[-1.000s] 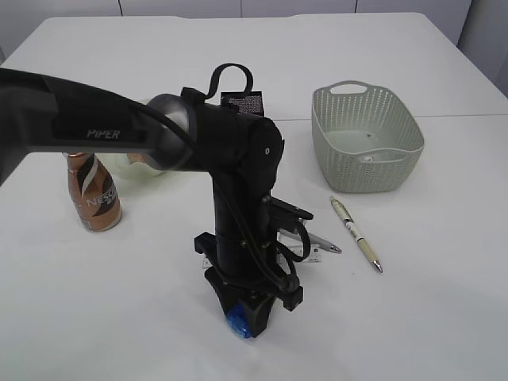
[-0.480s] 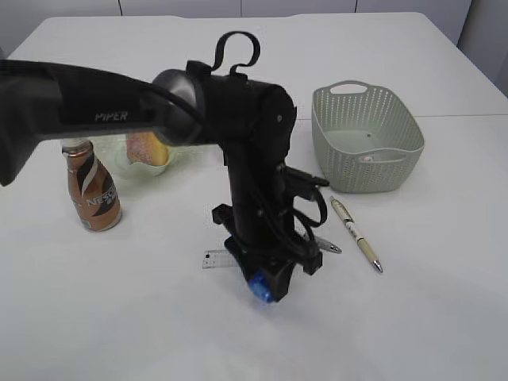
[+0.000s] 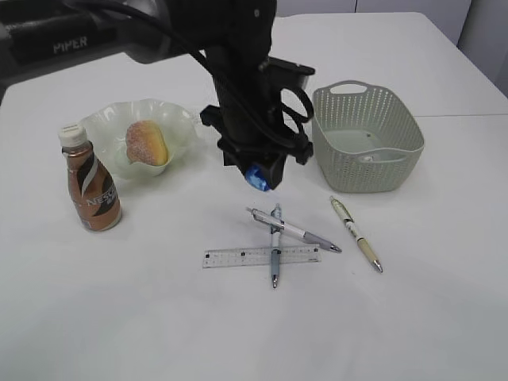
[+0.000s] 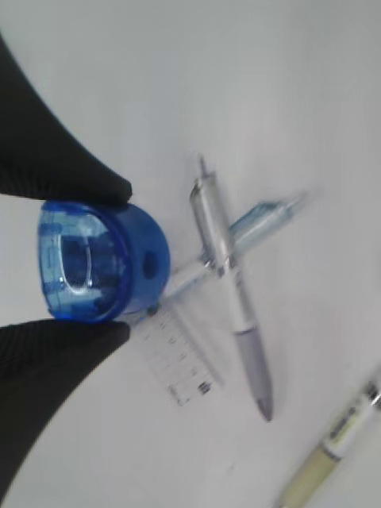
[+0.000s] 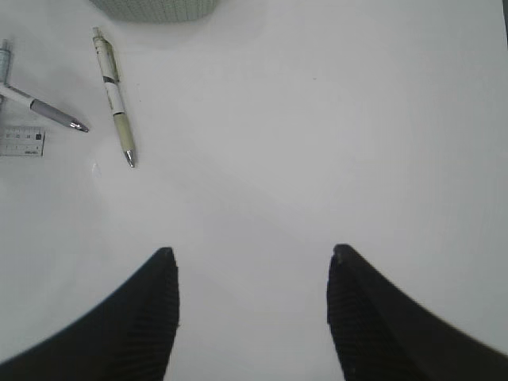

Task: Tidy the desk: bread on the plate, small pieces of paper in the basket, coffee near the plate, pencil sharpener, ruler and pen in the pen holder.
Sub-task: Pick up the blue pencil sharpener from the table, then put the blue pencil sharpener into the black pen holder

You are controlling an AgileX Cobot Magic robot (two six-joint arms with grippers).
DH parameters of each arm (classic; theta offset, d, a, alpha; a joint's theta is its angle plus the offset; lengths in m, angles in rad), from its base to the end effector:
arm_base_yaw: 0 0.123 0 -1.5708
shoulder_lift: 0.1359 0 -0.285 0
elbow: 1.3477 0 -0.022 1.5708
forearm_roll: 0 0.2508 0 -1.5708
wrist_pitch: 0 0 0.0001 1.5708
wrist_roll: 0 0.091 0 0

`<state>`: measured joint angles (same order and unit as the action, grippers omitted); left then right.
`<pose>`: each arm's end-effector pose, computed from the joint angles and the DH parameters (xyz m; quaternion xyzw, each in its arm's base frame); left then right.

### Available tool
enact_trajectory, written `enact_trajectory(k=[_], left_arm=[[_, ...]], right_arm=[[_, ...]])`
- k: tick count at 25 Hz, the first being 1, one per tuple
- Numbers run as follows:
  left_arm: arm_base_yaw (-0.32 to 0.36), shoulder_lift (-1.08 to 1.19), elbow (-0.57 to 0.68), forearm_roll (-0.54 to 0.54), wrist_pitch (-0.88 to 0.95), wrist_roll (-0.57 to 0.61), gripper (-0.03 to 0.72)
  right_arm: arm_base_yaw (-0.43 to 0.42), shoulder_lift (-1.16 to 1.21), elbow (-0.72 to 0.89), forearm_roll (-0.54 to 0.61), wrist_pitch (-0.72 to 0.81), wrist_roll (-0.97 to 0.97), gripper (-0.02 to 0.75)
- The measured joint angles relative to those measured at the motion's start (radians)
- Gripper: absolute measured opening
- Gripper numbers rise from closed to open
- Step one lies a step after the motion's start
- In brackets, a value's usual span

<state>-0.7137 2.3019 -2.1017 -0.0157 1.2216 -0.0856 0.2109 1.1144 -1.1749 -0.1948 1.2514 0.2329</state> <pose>0.3697 -0.3219 0.2125 0.3050 0.9450 -0.0529 0.1056 0.1949 0.0246 0.3725 0.0023 0.9683 -0.0438 0.2460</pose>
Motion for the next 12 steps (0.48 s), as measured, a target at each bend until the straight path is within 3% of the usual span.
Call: enact_trajectory(k=[6,12], left_arm=[[0.059,0.0,-0.095,0.057,-0.008,-0.023,0.284],[0.087,-0.002,-0.11,0.132,-0.177,-0.054,0.284]], right_arm=[[0.0,0.0,0.0,0.0,0.0,0.0,0.467],[0.0,0.0,0.0,0.0,0.0,0.0,0.467]])
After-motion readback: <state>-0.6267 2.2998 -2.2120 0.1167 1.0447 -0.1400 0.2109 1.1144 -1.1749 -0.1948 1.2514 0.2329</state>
